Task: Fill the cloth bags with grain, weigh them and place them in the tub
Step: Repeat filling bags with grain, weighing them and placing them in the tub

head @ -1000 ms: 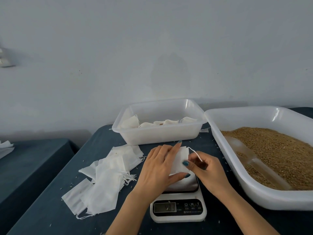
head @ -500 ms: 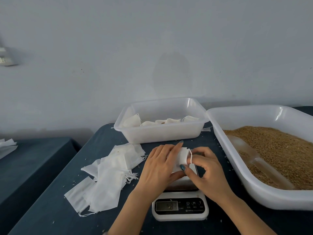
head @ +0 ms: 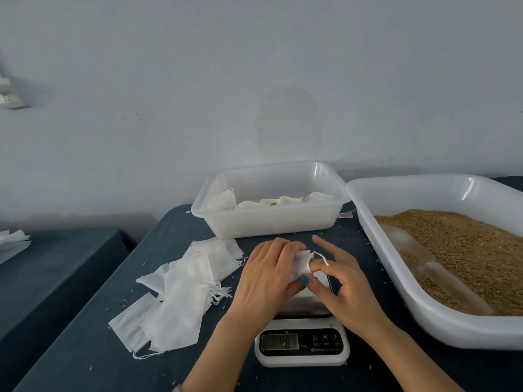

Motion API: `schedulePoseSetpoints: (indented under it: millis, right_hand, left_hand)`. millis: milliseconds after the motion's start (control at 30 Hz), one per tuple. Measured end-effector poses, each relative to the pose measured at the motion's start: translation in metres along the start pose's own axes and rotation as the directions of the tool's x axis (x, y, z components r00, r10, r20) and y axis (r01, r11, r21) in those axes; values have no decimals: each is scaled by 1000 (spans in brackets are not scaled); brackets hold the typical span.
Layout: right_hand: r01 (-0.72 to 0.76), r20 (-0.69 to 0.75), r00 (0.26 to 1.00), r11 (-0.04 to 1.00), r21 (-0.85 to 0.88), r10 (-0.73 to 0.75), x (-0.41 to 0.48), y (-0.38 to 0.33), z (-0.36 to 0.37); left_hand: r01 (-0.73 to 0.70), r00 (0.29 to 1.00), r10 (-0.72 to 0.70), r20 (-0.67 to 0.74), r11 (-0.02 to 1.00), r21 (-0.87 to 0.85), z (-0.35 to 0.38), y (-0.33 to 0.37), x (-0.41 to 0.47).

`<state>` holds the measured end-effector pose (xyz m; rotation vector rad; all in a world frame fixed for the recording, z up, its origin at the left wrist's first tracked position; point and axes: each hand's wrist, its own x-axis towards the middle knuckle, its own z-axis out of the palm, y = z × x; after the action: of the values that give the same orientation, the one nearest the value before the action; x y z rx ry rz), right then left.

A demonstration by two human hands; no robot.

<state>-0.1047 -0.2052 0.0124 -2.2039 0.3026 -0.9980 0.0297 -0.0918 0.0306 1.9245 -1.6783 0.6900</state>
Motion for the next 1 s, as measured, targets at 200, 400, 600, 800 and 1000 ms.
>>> schedulePoseSetpoints:
  millis: [200, 400, 600, 800, 1000]
  right_hand:
    - [76, -32, 997, 997, -16, -77, 1, -2, 1]
    - [123, -53, 991, 991, -53, -126, 2, 0, -1]
    - [159, -92, 982, 986, -58, -164, 3, -4, -3]
    - [147, -206, 968, 989, -1, -144, 4, -20, -10]
    - [91, -185, 958, 841, -534, -221, 43, -55, -49]
  left_hand:
    - [0, 999, -2, 43, 999, 50, -1, -2, -1]
    - [80, 993, -82, 80, 996, 32, -3, -1, -1]
    - [128, 986, -126, 106, 992, -15, -5, -3, -1]
    - [177, 983, -172, 69, 981, -76, -2, -7, -2]
    - [223, 974, -218, 64, 970, -100, 0, -10, -5]
